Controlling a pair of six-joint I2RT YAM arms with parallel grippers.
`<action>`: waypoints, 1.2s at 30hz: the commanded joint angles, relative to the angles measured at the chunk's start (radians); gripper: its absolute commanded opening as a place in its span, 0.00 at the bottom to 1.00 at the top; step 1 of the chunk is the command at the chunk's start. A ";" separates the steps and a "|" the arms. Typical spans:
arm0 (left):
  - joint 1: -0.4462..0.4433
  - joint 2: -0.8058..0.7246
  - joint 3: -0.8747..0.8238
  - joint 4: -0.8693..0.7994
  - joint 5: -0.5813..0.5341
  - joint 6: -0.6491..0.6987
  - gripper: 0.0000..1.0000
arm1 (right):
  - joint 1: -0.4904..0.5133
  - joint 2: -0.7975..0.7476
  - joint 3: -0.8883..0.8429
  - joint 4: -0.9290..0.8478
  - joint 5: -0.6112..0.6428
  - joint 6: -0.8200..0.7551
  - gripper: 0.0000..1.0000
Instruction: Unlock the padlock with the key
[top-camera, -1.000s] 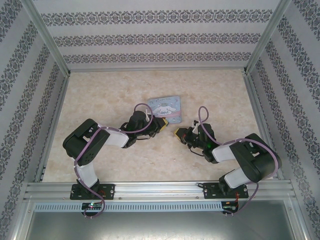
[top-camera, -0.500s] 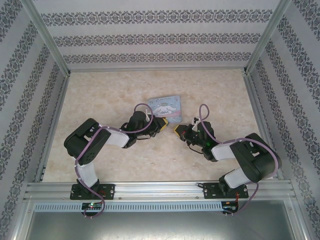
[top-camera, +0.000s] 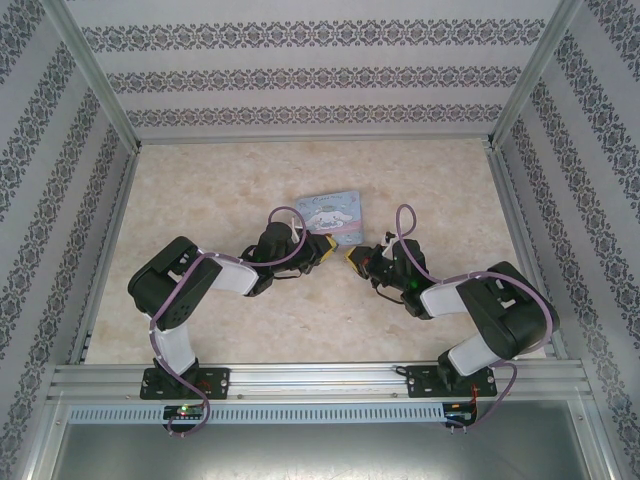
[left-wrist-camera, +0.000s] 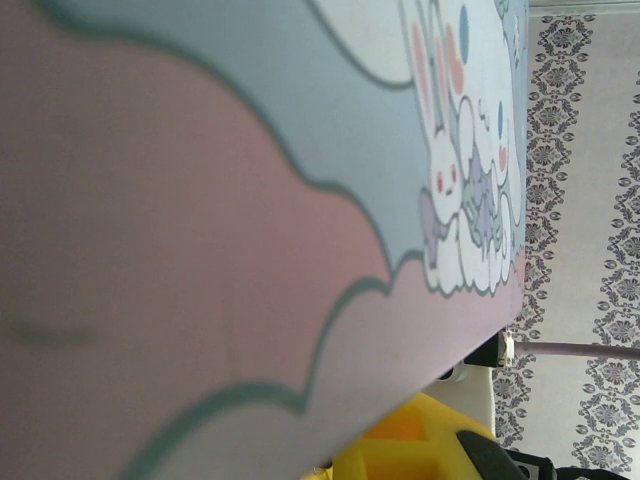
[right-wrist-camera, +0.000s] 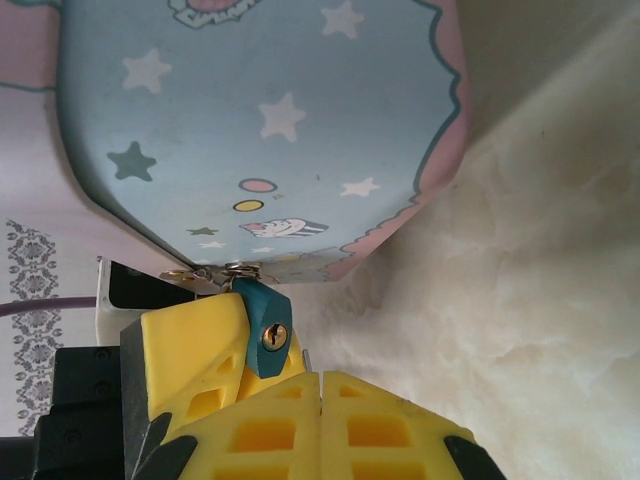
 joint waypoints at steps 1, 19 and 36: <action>0.003 0.009 0.015 0.068 0.023 -0.002 0.00 | 0.009 0.017 0.020 0.025 0.004 0.006 0.00; -0.006 0.010 0.028 0.053 0.020 0.011 0.00 | 0.007 0.037 0.073 0.027 -0.012 0.006 0.00; -0.014 0.012 0.038 0.020 0.009 0.030 0.00 | 0.021 0.018 0.075 0.025 -0.028 0.011 0.00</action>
